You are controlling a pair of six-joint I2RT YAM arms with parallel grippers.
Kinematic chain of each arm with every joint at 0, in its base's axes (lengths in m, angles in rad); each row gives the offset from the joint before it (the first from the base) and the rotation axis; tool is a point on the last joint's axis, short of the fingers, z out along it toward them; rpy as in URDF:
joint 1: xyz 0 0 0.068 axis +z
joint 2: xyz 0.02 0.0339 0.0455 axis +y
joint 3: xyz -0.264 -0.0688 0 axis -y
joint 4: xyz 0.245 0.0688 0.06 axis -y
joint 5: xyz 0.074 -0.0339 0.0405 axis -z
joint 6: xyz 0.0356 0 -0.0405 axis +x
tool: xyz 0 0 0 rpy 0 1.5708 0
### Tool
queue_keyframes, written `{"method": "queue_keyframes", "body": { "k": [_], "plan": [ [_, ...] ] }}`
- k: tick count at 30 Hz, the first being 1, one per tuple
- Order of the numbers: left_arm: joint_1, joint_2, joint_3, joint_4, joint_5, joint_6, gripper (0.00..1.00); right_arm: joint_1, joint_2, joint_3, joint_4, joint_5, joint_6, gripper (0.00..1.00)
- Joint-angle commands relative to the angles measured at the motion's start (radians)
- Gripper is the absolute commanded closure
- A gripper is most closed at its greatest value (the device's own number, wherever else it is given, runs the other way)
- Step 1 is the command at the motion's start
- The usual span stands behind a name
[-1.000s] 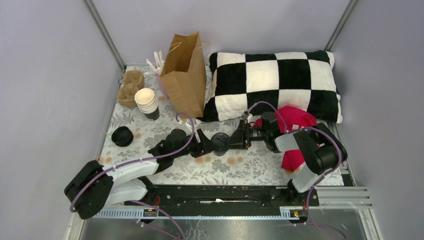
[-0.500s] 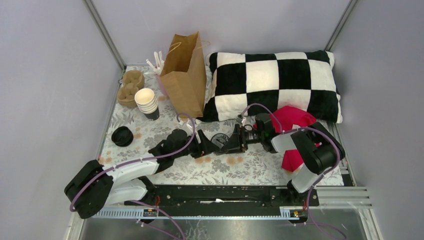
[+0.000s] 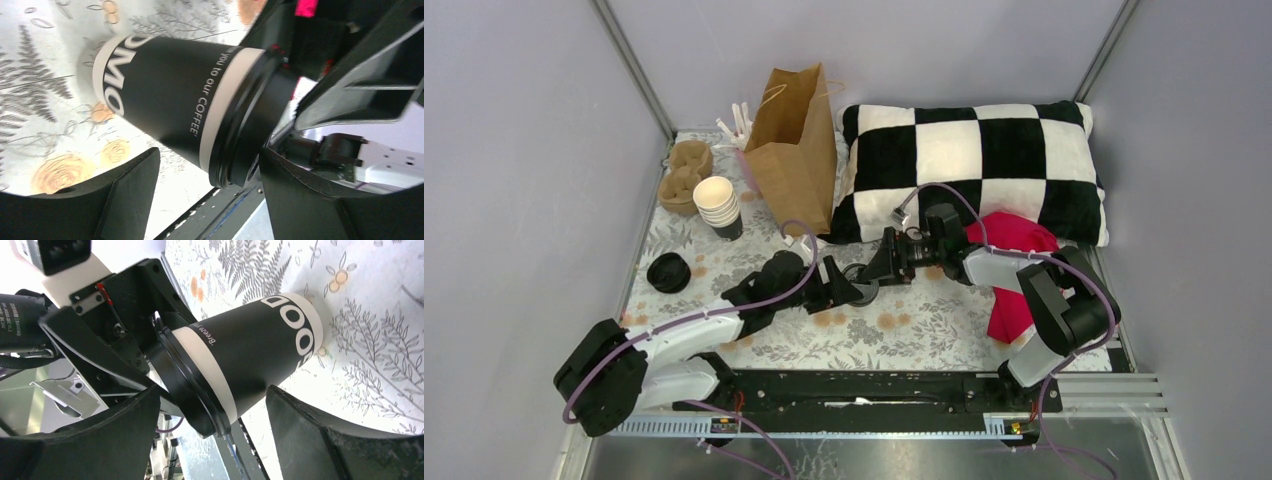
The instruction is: Pack the takeout coffee
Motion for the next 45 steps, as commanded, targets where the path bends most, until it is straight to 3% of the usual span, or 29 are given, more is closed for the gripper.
{"method": "queue_keyframes", "body": {
  "k": [1, 7, 14, 19, 24, 29, 37, 41, 45],
  "plan": [
    [0.013, -0.003, 0.093, -0.195, -0.076, 0.089, 0.23, 0.013, 0.012, 0.083, -0.101, 0.023, -0.045, 0.19],
    [0.021, 0.000, 0.125, -0.254, -0.104, 0.110, 0.18, 0.023, 0.006, 0.102, -0.112, 0.049, -0.034, 0.24],
    [0.049, -0.045, 0.132, -0.278, -0.108, 0.119, 0.02, 0.030, 0.048, 0.149, -0.135, 0.065, -0.040, 0.31],
    [0.124, -0.049, 0.138, -0.247, -0.033, 0.137, 0.01, 0.034, 0.081, 0.239, -0.199, 0.083, -0.051, 0.30],
    [0.185, -0.025, 0.152, -0.215, 0.035, 0.139, 0.02, 0.041, 0.120, 0.316, -0.256, 0.091, -0.036, 0.38],
    [0.203, -0.033, 0.181, -0.245, 0.023, 0.156, 0.01, 0.055, 0.152, 0.392, -0.339, 0.119, -0.075, 0.35],
    [0.283, -0.087, 0.222, -0.352, -0.007, 0.203, 0.01, 0.058, 0.166, 0.480, -0.457, 0.160, -0.151, 0.19],
    [0.372, -0.079, 0.227, -0.330, 0.062, 0.217, 0.03, 0.058, 0.151, 0.431, -0.389, 0.151, -0.121, 0.14],
    [0.446, -0.046, 0.215, -0.258, 0.116, 0.202, 0.15, 0.057, 0.161, 0.351, -0.166, 0.098, 0.017, 0.18]
  ]
}}
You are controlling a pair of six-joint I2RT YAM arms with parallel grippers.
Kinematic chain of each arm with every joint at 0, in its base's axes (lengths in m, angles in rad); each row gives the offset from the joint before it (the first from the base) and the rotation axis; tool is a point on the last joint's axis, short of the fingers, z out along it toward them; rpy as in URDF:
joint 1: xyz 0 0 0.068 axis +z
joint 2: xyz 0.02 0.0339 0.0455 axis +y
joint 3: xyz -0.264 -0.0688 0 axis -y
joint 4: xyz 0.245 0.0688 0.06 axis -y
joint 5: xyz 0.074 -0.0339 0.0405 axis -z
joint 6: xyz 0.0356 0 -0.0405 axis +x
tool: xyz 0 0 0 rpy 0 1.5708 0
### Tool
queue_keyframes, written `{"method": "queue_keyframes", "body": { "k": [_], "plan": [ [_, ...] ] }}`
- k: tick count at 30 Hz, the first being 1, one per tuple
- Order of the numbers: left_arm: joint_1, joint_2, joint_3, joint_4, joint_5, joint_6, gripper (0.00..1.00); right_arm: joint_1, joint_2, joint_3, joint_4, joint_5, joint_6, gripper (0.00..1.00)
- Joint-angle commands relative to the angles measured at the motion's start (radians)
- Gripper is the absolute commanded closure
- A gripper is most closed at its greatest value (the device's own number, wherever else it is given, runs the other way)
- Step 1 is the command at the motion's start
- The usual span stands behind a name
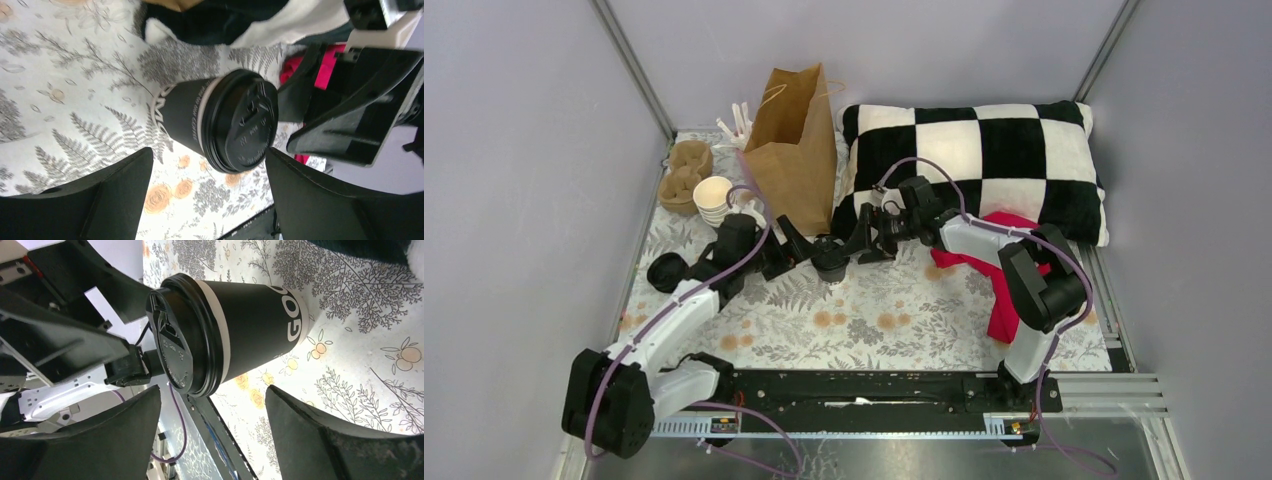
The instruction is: Pack the takeout coffee
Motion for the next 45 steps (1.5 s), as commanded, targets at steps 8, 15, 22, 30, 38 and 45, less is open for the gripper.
{"method": "queue_keyframes", "body": {
  "k": [8, 15, 22, 30, 38, 45],
  "plan": [
    [0.105, 0.099, -0.053, 0.287, 0.126, -0.062, 0.31, 0.007, 0.063, -0.103, 0.463, -0.062, 0.261, 0.27],
    [0.105, 0.137, -0.148, 0.332, 0.079, -0.061, 0.39, 0.007, 0.139, -0.172, 0.543, -0.026, 0.284, 0.39],
    [0.098, 0.085, -0.257, 0.268, -0.011, -0.039, 0.45, 0.007, 0.232, -0.302, 0.622, 0.036, 0.276, 0.43],
    [0.096, 0.081, -0.285, 0.238, -0.023, -0.031, 0.48, 0.009, 0.155, -0.238, 0.378, 0.108, 0.124, 0.43],
    [0.093, 0.018, -0.155, 0.210, 0.123, -0.018, 0.21, 0.010, 0.082, -0.095, 0.206, 0.048, 0.042, 0.29],
    [0.093, -0.018, -0.016, 0.102, 0.158, 0.015, 0.03, 0.010, 0.008, 0.003, 0.026, 0.091, -0.044, 0.11]
  ]
}}
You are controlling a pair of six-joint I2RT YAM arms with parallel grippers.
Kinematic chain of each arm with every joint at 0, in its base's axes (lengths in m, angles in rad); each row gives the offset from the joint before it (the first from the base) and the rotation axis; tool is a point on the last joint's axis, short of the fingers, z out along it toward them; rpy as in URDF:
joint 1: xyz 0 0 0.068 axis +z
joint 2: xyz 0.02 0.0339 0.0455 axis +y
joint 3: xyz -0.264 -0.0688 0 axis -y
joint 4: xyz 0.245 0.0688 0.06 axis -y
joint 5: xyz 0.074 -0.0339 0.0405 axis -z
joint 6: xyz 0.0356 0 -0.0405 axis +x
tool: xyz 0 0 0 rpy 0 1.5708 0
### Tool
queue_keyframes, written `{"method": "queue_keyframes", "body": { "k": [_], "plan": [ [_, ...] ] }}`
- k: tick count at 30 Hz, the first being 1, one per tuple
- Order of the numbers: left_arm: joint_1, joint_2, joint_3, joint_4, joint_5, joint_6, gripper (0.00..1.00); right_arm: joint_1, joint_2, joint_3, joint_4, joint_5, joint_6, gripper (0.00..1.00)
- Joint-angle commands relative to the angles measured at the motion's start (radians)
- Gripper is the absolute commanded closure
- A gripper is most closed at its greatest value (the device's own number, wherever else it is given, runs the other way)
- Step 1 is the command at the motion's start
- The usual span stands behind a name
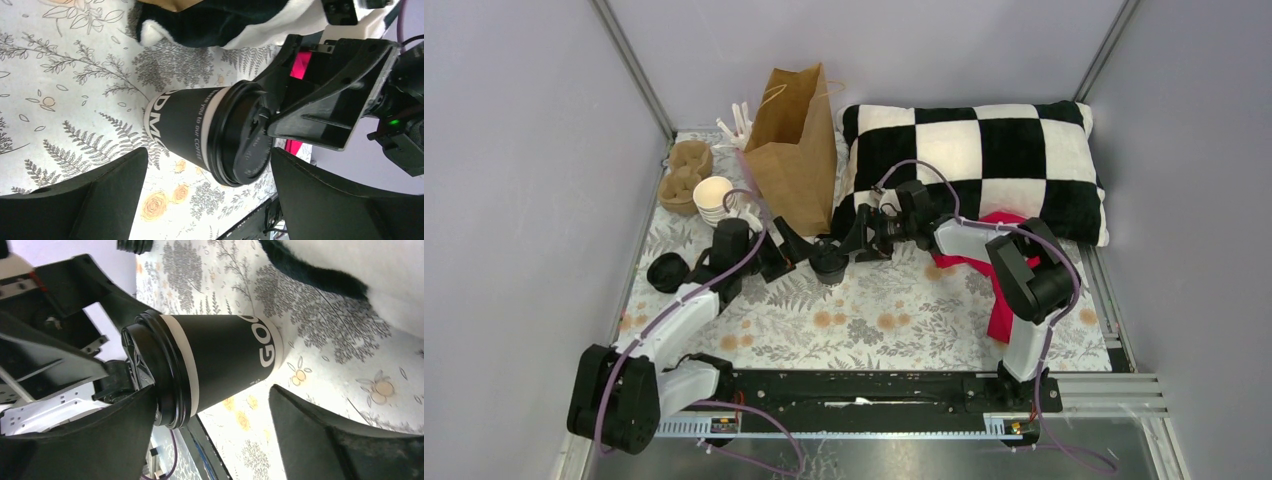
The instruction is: Pack the takeout coffee
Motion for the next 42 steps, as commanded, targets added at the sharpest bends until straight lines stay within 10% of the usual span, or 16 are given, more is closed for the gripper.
{"method": "queue_keyframes", "body": {
  "k": [1, 18, 42],
  "plan": [
    [-0.001, -0.070, 0.109, -0.108, 0.042, 0.045, 0.02, 0.007, -0.095, 0.064, -0.238, 0.080, -0.137, 0.02],
    [-0.001, -0.470, 0.354, -0.742, -0.199, 0.231, 0.01, 0.364, -0.074, 0.519, -0.926, 0.941, -0.541, 0.00],
    [-0.001, -0.565, 0.343, -0.754, -0.244, 0.295, 0.01, 0.456, 0.035, 0.679, -0.914, 0.983, -0.521, 0.00]
  ]
}}
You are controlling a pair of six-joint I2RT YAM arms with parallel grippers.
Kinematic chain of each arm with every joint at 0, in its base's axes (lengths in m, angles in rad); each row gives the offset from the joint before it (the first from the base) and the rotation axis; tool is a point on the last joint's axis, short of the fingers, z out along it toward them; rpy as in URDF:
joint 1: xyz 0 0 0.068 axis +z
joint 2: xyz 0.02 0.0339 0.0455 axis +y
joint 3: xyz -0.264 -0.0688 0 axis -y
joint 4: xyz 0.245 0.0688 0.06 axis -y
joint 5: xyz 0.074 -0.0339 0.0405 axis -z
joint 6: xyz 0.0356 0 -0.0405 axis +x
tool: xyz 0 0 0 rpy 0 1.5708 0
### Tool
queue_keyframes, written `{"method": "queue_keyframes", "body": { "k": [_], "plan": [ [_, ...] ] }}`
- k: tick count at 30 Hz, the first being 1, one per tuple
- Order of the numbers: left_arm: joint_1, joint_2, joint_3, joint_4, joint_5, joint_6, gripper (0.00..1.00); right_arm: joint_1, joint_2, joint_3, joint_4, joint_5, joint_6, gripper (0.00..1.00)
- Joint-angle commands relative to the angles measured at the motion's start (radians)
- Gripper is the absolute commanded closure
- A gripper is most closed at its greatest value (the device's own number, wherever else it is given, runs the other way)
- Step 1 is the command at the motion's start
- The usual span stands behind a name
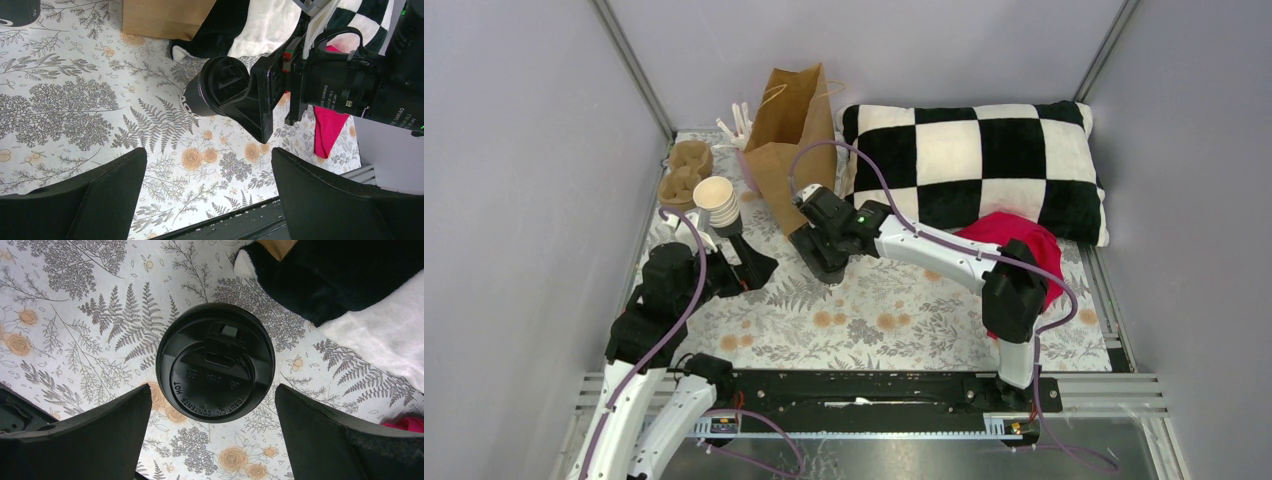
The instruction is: Pack the takeout coffee
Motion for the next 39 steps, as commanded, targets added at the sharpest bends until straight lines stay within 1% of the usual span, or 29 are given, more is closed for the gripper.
{"method": "queue_keyframes", "body": {
  "k": [1, 15, 24, 30, 33, 39],
  "plan": [
    [-0.001, -0.009, -0.003, 0.023, -0.027, 0.003, 0.01, 0.004, 0.017, 0.058, 0.012, 0.033, 0.029, 0.00],
    [0.000, -0.010, -0.008, 0.026, -0.022, 0.002, 0.01, 0.005, 0.064, 0.084, 0.001, 0.066, 0.059, 0.00],
    [-0.001, -0.012, -0.010, 0.029, -0.018, 0.003, 0.01, 0.007, 0.049, 0.069, 0.001, 0.085, 0.069, 0.11],
    [-0.001, -0.014, -0.011, 0.029, -0.017, 0.003, 0.01, 0.010, -0.002, 0.040, 0.002, 0.112, 0.074, 0.17],
    [-0.001, -0.014, -0.011, 0.029, -0.015, 0.004, 0.01, 0.010, -0.051, 0.016, -0.010, 0.132, 0.077, 0.17],
    [-0.001, -0.015, -0.011, 0.035, -0.003, 0.009, 0.01, 0.010, -0.222, -0.143, -0.028, 0.193, 0.095, 0.18]
  ]
}}
